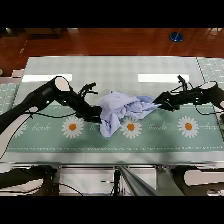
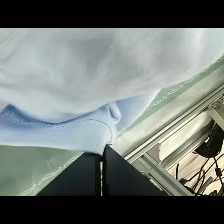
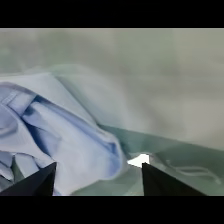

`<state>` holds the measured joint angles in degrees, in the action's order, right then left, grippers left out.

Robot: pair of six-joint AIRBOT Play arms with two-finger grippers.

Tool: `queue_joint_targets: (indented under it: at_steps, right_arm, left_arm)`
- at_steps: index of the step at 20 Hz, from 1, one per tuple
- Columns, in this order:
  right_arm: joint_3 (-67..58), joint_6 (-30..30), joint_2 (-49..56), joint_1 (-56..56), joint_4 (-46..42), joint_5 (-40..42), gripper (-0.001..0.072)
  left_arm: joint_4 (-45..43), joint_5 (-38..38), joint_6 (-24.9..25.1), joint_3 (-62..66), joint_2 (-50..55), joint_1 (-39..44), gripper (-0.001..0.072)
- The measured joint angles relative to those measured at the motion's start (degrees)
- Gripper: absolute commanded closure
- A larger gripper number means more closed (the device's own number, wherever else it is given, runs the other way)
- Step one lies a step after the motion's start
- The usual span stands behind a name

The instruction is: Fold the shirts.

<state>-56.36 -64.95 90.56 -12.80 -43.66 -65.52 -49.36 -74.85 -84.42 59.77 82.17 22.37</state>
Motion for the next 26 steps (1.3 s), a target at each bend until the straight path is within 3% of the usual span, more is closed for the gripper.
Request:
queue_joint_targets:
  at_steps: [1,3,9,17,23,26]
  right_arm:
    - [0.1,-0.6,0.5,1.8,0.4,1.7,0.0339]
    - [0.2,-1.8,1.2,5.2,0.0,4.7,0.0678]
    - [-2.5,-2.3,-1.4,7.6,-0.2,4.7,0.0681]
    - [-21.1,-4.2,-27.5,-3.1,-0.3,0.2,0.0682]
    - [-36.0,-12.4,-43.5,-6.9,-8.2,2.7,0.0682]
    - [-40.1,-17.4,-48.0,-7.3,-14.6,0.1,0.0682]
  left_arm:
    - [0.0,-0.2,0.0,0.4,0.0,0.0,0.0686]
    - [0.0,-0.7,0.0,1.5,-0.1,0.0,0.0686]
    - [0.0,-3.1,1.1,8.7,-2.0,-1.7,0.0687]
    - [0.0,-3.6,1.5,30.9,-18.9,-15.5,0.0686]
    - [-5.4,0.5,1.5,41.6,-34.8,-26.7,0.0687]
    - [-10.7,-1.6,1.5,42.8,-40.2,-28.6,0.0687]
